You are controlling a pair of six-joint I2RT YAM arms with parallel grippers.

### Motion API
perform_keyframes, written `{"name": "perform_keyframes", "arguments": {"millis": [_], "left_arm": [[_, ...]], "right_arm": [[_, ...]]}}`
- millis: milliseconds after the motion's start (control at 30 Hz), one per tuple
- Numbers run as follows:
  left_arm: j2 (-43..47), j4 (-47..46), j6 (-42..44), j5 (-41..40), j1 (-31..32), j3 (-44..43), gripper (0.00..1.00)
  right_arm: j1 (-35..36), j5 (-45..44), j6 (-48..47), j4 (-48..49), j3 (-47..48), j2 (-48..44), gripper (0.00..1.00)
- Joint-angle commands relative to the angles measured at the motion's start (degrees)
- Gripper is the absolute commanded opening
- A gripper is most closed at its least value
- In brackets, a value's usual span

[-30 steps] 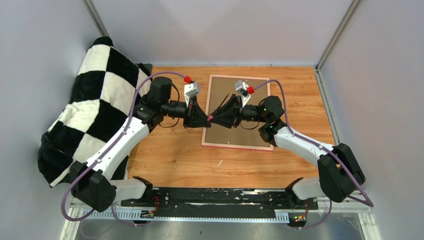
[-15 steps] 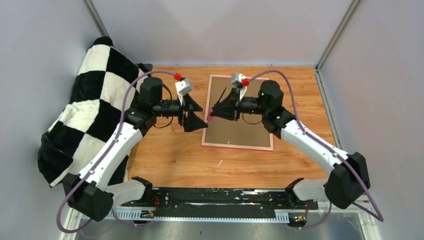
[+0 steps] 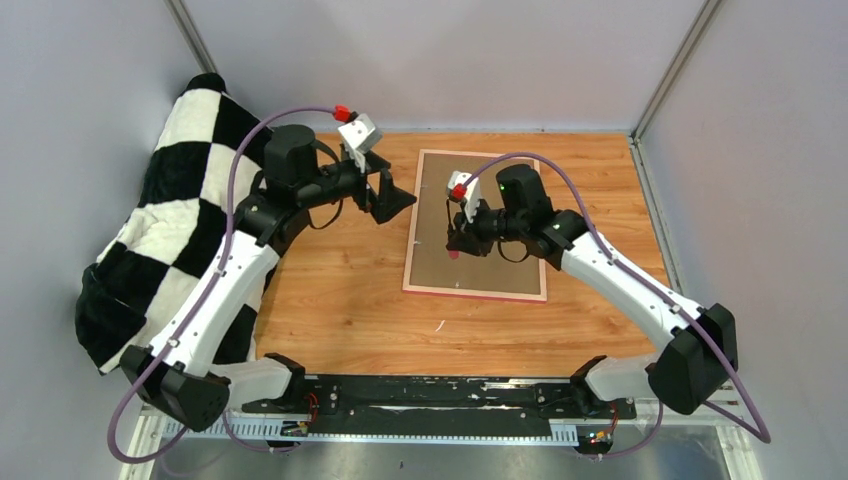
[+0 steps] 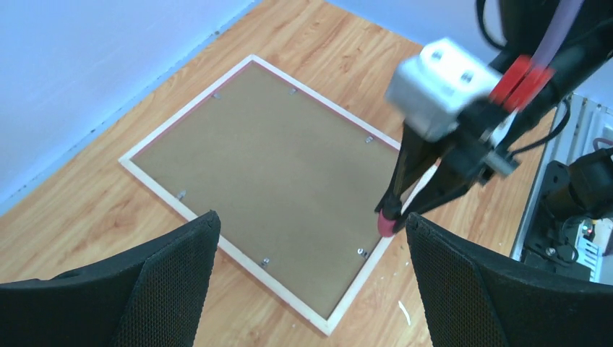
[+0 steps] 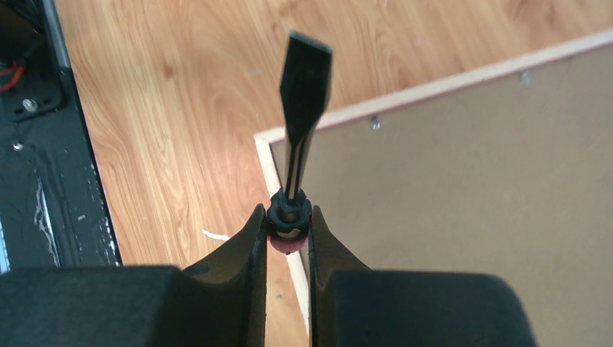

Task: Take the photo out of the frame
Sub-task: Pick up the screwdriver from the center of the board.

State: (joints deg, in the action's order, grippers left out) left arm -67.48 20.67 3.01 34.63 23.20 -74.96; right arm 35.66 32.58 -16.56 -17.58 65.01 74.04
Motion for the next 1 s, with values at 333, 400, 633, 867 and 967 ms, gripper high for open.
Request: {"name": "perform_keyframes", "arguments": {"millis": [333,400,633,867,967], "left_arm": [[-6.1,-5.9,-4.9,-0.4,5.6,0.8,0.97],[-6.8,-6.7,-6.4,-0.4,6.0,0.7,0.96],[-9.7,-6.2,-7.3,-0.7,8.5,-0.8,0.94],[-11.5,-6.1,-7.2,-1.9,9.8,-0.8,0.85],[-12.1,-6.2,-7.5,-1.8,10.2,-1.1,0.83]], "right_arm": [[1.4,-0.1,0.3,-2.0,-1.5,-0.1,0.0],[1.4,0.4,1.1,-1.2,-1.7,-0.3,0.0],[1.4,1.7,2.9,-0.1,-2.1,0.7,0.0],[1.5,2.2,4.0,0.5,-2.1,1.3,0.0],[1.5,2.2,4.1,0.6,-2.0,1.6,0.0]]}}
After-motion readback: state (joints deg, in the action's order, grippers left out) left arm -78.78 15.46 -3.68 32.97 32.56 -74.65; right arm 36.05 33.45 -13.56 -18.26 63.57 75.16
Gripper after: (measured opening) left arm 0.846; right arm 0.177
